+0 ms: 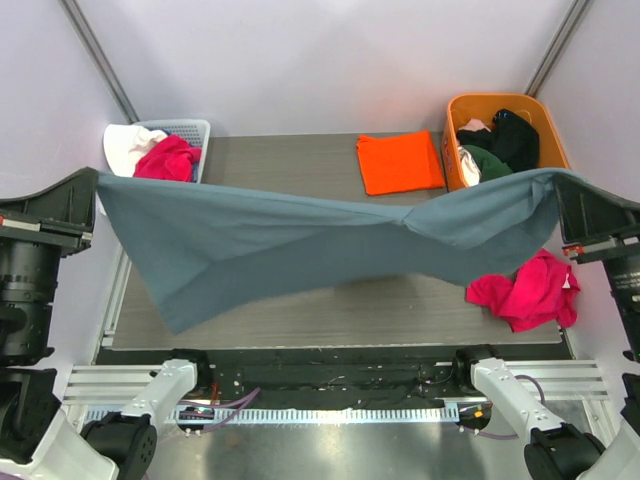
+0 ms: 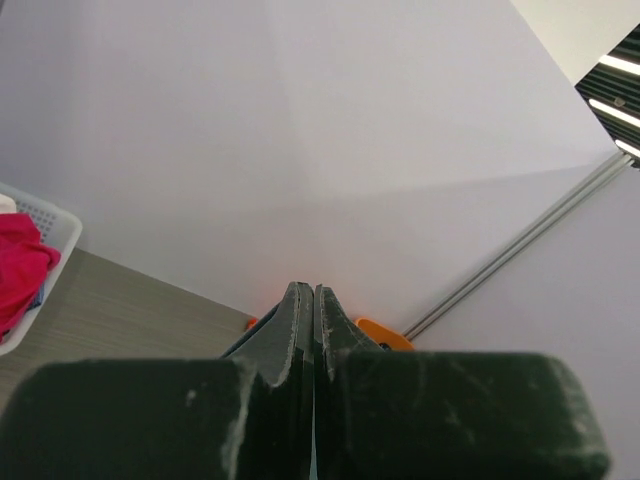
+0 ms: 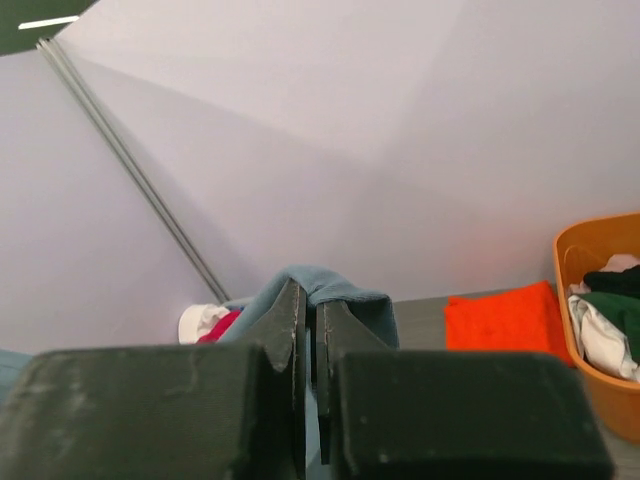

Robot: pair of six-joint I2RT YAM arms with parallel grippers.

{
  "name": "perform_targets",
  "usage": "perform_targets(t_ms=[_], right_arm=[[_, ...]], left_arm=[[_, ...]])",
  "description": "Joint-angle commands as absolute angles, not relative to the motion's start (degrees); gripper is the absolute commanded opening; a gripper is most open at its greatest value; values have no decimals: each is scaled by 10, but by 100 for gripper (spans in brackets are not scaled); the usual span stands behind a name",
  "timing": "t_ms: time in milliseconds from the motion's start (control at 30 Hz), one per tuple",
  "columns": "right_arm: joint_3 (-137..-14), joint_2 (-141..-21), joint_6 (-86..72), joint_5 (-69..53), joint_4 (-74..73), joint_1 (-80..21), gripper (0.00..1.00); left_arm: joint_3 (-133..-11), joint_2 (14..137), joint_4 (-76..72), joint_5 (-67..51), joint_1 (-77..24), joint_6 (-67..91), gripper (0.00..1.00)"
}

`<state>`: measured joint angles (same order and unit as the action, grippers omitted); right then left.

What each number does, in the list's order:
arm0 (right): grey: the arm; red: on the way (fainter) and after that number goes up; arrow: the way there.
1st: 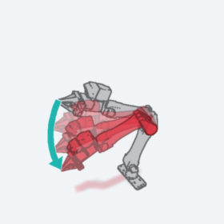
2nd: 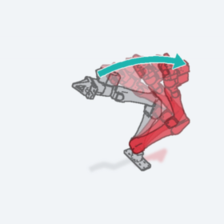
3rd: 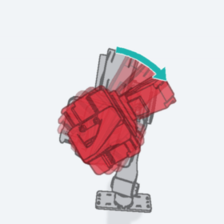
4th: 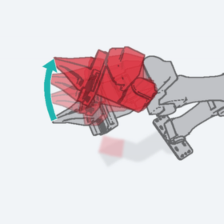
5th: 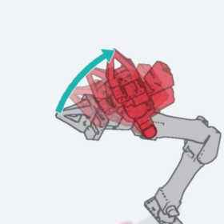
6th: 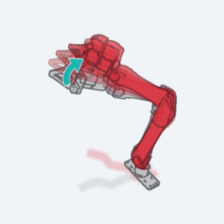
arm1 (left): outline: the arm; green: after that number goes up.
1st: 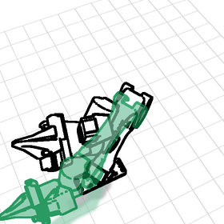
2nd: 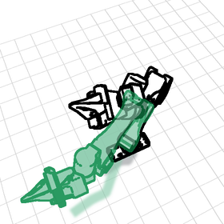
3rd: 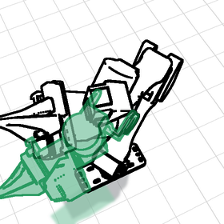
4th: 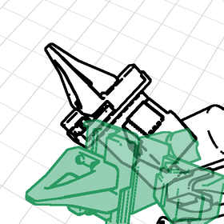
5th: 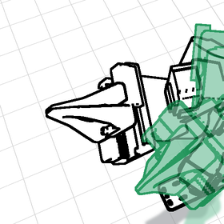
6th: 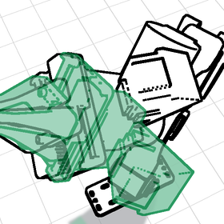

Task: Fold and stack the t-shirts
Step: Flatten the tshirt out

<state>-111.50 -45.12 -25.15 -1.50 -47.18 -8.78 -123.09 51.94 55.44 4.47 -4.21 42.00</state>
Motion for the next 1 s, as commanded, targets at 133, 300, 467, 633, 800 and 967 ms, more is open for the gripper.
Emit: perform_targets(t_ms=[133,300,467,633,800,967], right_arm=[[-1137,-471,-233,53,-425,-85,1],[-974,-522,-237,65,-333,-86,1],[-864,-626,-225,75,-202,-85,1],[-923,-750,-203,72,-120,-78,1],[-1137,-814,-191,69,-168,-69,1],[-1325,-807,-188,73,-232,-69,1]], left_arm=[[-1241,541,512,49,-43,410,0],[-1091,597,415,27,-43,388,0],[-983,699,290,17,-43,368,0],[-1053,852,256,-15,-38,366,0],[-1282,924,305,-59,-37,405,0],[-1383,883,331,-78,-35,443,0]])
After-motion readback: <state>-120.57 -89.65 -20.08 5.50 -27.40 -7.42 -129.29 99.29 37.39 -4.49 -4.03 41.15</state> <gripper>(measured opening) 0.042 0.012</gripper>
